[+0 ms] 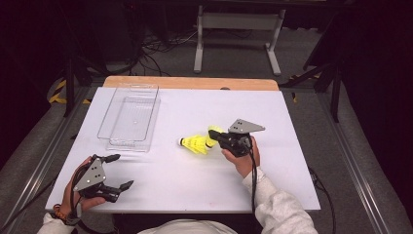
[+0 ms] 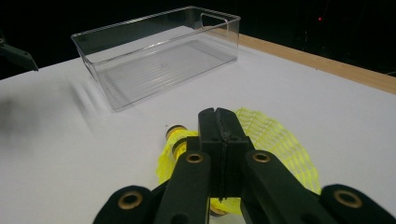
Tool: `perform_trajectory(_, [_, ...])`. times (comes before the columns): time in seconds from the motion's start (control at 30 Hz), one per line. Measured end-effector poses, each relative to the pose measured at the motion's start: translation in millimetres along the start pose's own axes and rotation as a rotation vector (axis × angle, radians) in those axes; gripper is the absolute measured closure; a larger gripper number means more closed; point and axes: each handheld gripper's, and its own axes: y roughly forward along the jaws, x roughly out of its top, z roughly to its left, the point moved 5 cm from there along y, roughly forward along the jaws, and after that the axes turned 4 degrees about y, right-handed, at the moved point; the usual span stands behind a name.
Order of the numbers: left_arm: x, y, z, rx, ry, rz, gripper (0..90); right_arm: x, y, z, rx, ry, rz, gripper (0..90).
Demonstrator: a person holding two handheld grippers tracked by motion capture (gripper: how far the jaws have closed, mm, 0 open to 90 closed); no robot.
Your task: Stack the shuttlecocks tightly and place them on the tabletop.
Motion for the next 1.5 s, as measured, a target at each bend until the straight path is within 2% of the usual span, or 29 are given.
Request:
perform_trajectory(0.47, [0.4,-0.6,-0.2,0.001,0.0,-0.003,7.0,-15.5,8.6,-2.0,0.0,0.013,0.025,90.0])
perform_trajectory(0.67, [0.5,-0.4,-0.5,-0.001,0.002,-0.003,7.0,-18.0,4.5,-3.9,0.008,0.013,0.032,89.2])
perform_trajectory(0.8, [0.5,-0.1,-0.7,-0.001,0.002,-0.002,7.0,-21.2,0.7,-6.9,0.009,0.011,0.049,85.2])
perform_trajectory(1.5, [0.2,1.4,-1.1,-0.004,0.001,0.003,7.0,-50.9,-21.5,-23.6,0.033,-0.021,0.194,74.0])
